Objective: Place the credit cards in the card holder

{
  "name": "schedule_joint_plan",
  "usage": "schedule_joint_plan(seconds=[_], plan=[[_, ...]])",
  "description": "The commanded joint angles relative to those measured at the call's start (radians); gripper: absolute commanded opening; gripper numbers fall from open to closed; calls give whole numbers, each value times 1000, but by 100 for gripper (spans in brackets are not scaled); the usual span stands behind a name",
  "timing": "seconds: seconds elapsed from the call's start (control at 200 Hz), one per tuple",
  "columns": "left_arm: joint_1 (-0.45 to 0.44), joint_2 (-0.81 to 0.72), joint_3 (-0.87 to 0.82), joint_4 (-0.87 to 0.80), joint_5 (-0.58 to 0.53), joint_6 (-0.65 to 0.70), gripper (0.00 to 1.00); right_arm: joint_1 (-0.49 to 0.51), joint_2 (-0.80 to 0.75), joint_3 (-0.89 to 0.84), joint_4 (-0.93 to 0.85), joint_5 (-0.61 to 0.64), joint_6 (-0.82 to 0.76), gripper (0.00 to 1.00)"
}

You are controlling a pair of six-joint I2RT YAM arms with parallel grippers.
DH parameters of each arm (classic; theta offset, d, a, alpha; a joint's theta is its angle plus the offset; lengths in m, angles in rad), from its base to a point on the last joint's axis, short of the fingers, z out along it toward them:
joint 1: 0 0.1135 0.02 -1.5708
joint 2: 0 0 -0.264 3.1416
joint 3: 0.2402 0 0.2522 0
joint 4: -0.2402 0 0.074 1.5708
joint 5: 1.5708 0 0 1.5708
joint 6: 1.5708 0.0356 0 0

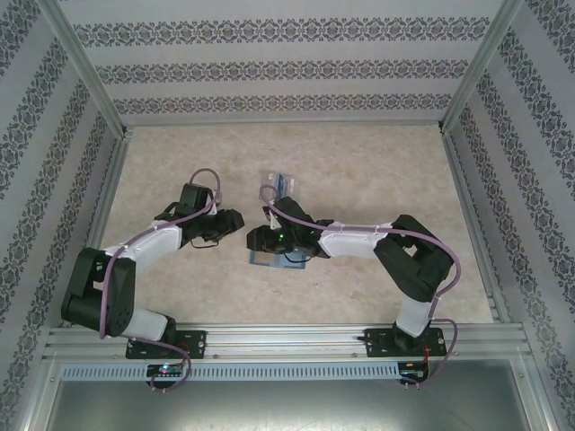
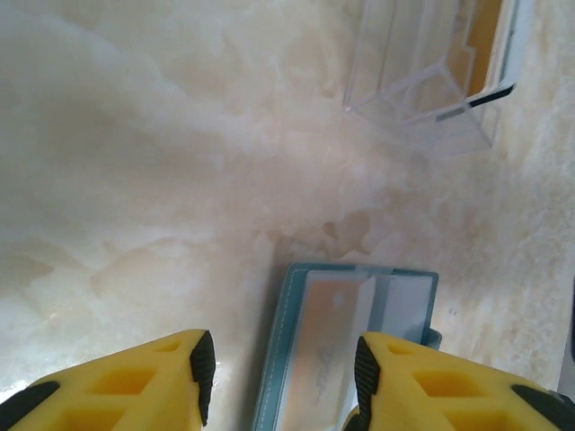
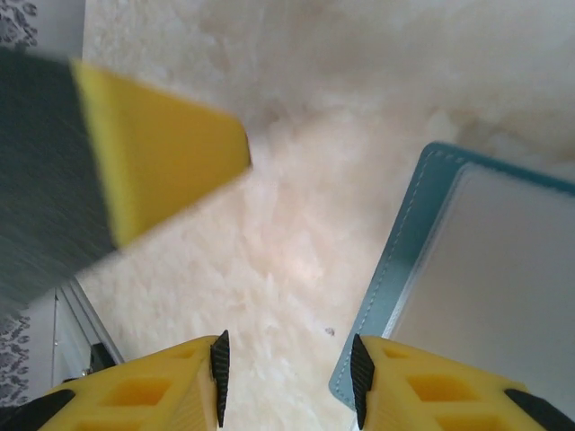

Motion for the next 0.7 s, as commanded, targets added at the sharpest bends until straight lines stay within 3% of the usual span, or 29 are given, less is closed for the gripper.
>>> schedule_joint_plan(seconds=[0.0, 0.31, 0.42, 0.694], plan=[[9, -27, 49, -57, -24, 26, 51, -39, -97, -25, 8, 72, -51, 43], [-13, 0, 175, -119, -70, 63, 67, -238, -292, -143, -72, 122, -124, 43], [-60, 40, 288, -190, -123, 108, 74, -281, -378, -156, -170, 239, -169, 44], [-123, 265, 587, -255, -124, 148, 76, -376, -583, -253, -245, 403, -217, 46]])
